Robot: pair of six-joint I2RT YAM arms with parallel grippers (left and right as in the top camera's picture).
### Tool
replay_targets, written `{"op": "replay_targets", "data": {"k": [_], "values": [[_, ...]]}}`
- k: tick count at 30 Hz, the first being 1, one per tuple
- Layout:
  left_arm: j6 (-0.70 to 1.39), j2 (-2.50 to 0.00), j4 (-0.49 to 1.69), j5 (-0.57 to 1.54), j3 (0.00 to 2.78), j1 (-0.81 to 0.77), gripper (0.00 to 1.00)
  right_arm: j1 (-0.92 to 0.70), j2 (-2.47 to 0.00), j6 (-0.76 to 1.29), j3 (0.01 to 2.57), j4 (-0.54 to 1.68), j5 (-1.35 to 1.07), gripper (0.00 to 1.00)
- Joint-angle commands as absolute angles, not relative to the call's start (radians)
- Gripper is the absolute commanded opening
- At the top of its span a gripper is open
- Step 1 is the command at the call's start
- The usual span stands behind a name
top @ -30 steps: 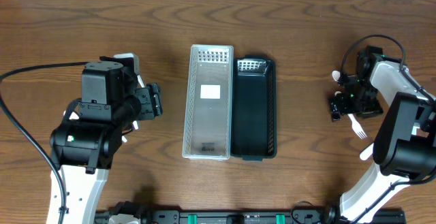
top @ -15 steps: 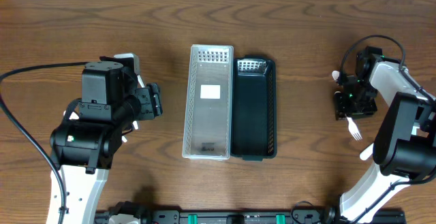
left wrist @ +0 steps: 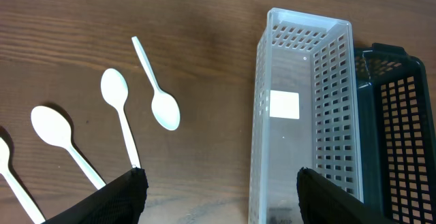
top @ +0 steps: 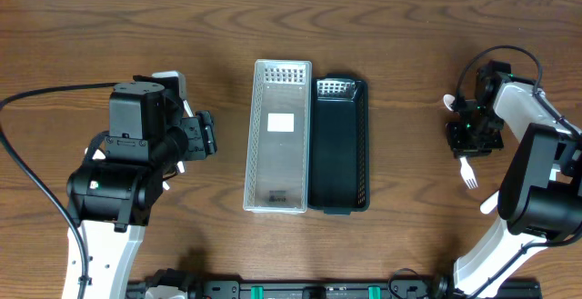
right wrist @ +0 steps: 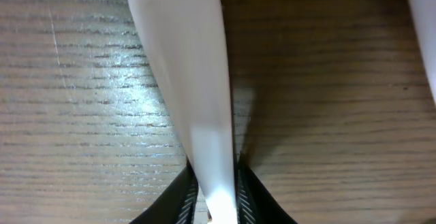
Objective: Pack container
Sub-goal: 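Move the right gripper to the white fork and grasp it, then carry the fork into the green basket and release it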
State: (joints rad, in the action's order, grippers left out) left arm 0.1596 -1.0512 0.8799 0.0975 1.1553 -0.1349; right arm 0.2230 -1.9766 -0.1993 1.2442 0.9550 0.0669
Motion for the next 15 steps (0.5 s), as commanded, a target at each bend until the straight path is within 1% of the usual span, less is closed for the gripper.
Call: {"op": "replay_targets", "data": {"k": [1, 5, 7, 10, 13, 15], "values": [[0.156, -1.051, 0.882, 0.089, 1.166, -0.136, 0.73, 0.219, -2.016, -0.172, 1.212, 0.926, 0.070, 0.17], [0.156, -1.051, 0.882, 0.089, 1.166, -0.136, 0.73, 0.219, -2.016, -0.171, 1.212, 0.925, 0.070, 0.04], [0.156, -1.051, 0.882, 0.089, 1.166, -0.136, 0.73, 0.219, -2.016, -0.159, 1.212, 0.920, 0.070, 0.01], [0.156, -1.051, 0.882, 0.089, 1.166, -0.136, 0.73, 0.219, -2.016, -0.104, 1.213, 0.905, 0.051, 0.01], [0.156, -1.051, 0.882, 0.089, 1.166, -0.136, 0.73, 0.219, -2.016, -0.101, 1.222, 0.898, -0.044, 0.01], [0.155, -1.051, 0.882, 0.089, 1.166, -0.136, 0.73, 0.212, -2.016, -0.064, 1.242, 0.903, -0.073, 0.01]]}}
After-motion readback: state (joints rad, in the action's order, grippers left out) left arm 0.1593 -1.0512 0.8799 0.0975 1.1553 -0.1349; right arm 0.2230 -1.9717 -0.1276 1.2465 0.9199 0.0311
